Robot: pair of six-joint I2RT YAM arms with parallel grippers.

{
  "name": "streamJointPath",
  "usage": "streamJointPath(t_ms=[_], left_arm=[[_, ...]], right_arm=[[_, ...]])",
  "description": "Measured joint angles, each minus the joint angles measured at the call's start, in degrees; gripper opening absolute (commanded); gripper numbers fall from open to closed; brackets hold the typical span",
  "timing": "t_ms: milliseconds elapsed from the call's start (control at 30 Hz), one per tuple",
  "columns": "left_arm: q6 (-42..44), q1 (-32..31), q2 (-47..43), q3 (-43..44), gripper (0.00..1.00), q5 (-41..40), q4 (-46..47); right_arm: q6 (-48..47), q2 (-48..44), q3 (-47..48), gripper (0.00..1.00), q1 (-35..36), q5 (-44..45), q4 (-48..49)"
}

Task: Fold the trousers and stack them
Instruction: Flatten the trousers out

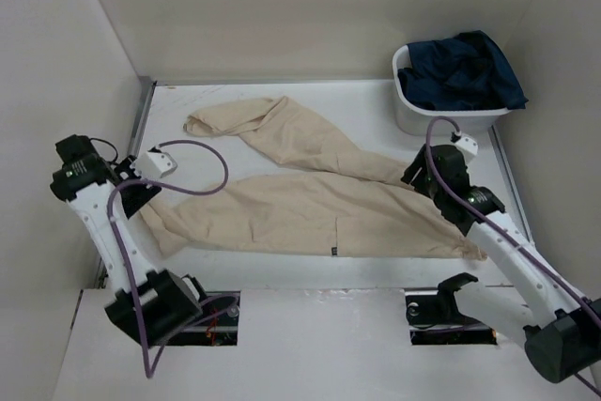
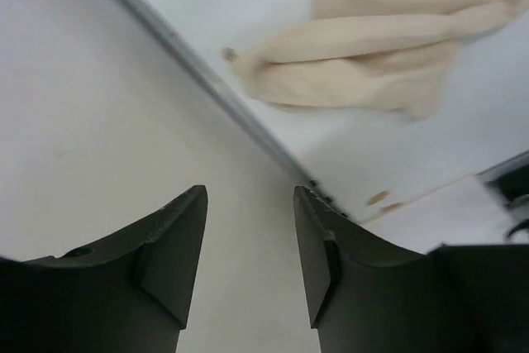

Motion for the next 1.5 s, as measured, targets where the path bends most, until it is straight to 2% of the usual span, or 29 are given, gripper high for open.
streamJointPath(t_ms=[100,200,367,500,600,700,967,1033,1067,1100,1133,1167,1333,1400,1500], left_arm=[[-3.08,1.60,7.08,-1.86,0.49,1.90,-1.03],[-5.53,2.05,10.62,-6.86,0.53,1.88,1.05],[-11.67,-2.38,15.67,-13.05,0.54,-0.90,12.59],[-21.18,-6.80,28.65,-8.96,0.52,-1.70,23.04],[-26.34,-7.41,36.46,-3.04,0.49,-1.68,27.12],[-27.04,-7.43,39.93,0.33,0.47,-1.75,27.15],[-23.30,-6.86,41.03,0.26,0.45,-2.23,20.61],[-22.40,-6.25,41.09,0.59,0.38,-1.90,17.84],[-21.99,-5.95,41.20,1.01,0.31,-1.88,16.31],[-21.53,-5.84,41.42,1.46,0.16,-1.97,14.78],[-21.03,-5.73,41.64,1.77,0.07,-2.34,13.57],[-20.79,-5.70,41.92,1.79,0.02,-3.02,12.90],[-22.36,-7.50,42.25,0.66,0.00,-7.10,17.22],[-24.35,-9.42,40.76,0.66,0.00,-9.68,24.28],[-25.88,-14.69,33.99,0.04,0.00,-13.55,40.54]], right_arm=[[-1.84,2.54,-0.17,0.70,2.01,0.39,3.21],[-3.28,4.17,-0.17,0.75,2.23,0.42,6.64],[-4.68,7.98,-0.85,0.80,2.23,0.04,9.77],[-4.63,9.11,-3.04,0.80,2.01,-0.31,9.79],[-4.04,8.57,-3.93,0.78,1.16,-0.63,8.66],[-2.89,7.19,-3.93,0.75,-0.09,-0.70,6.78],[0.09,6.51,-4.63,0.76,-0.44,-1.53,3.50],[0.48,6.62,-5.03,0.76,-0.44,-1.77,3.28],[0.63,6.80,-5.05,0.76,-0.44,-1.86,3.28],[0.66,6.91,-5.05,0.76,-0.44,-1.97,3.34],[0.66,7.02,-5.05,0.76,-0.44,-2.08,3.41],[0.66,7.06,-5.05,0.76,-0.44,-2.19,3.43],[0.61,6.69,-5.86,0.72,-0.57,-2.47,5.27],[0.59,6.60,-6.60,0.72,-0.57,-2.71,6.21],[0.94,7.04,-7.67,0.72,-0.57,-3.17,6.78]])
